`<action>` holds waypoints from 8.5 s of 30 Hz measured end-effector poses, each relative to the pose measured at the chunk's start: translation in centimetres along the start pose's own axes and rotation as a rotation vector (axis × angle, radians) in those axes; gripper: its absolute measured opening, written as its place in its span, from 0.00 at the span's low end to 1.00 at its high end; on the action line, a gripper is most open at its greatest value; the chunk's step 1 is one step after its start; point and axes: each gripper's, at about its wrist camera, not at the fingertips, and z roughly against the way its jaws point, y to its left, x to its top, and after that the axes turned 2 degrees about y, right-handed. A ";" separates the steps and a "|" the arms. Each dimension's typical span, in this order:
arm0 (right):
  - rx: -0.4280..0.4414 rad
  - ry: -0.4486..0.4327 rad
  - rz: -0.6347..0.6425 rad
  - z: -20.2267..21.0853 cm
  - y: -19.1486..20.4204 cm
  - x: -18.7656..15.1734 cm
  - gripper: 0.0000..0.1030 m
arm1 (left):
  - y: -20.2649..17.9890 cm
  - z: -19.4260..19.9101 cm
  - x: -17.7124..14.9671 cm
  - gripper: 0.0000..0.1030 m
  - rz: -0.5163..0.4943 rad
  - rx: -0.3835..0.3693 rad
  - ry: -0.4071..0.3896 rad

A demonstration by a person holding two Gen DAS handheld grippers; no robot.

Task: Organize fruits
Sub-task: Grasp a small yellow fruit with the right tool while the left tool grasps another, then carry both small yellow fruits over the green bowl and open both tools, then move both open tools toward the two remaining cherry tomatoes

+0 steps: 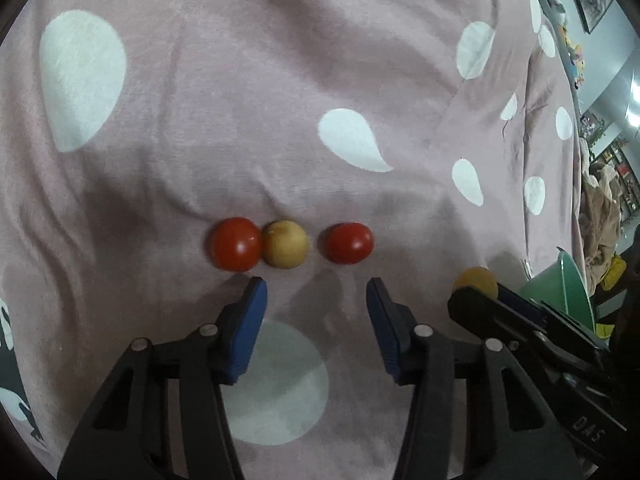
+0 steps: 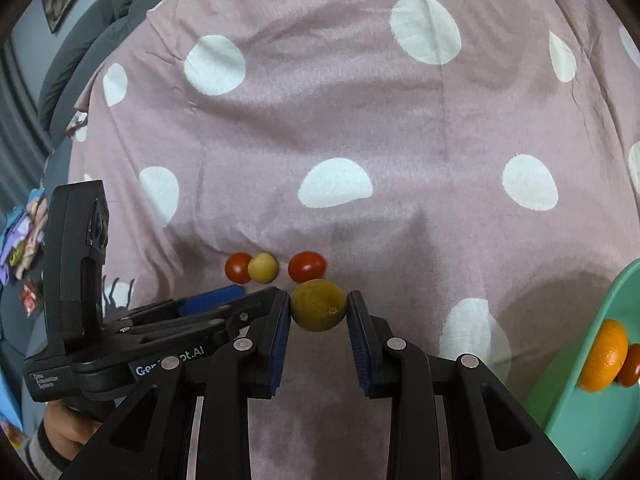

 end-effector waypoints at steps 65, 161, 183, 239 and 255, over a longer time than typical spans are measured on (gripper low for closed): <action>0.028 -0.080 0.038 8.6 2.0 -3.6 0.30 | -7.0 10.4 -4.7 0.26 -0.198 0.181 -0.127; 0.030 0.014 0.064 11.0 4.2 -9.4 0.38 | 1.2 15.8 -17.4 0.78 0.046 0.232 -0.078; 0.007 0.058 0.098 6.6 5.1 -6.1 0.38 | 3.6 15.2 -13.4 0.78 0.036 0.194 -0.117; -0.045 0.061 0.063 -2.3 2.1 1.9 0.38 | 3.4 5.2 -1.4 0.78 0.004 0.206 -0.034; -0.069 0.107 0.060 -4.6 1.7 1.9 0.38 | 3.3 3.1 0.1 0.75 0.013 0.197 -0.040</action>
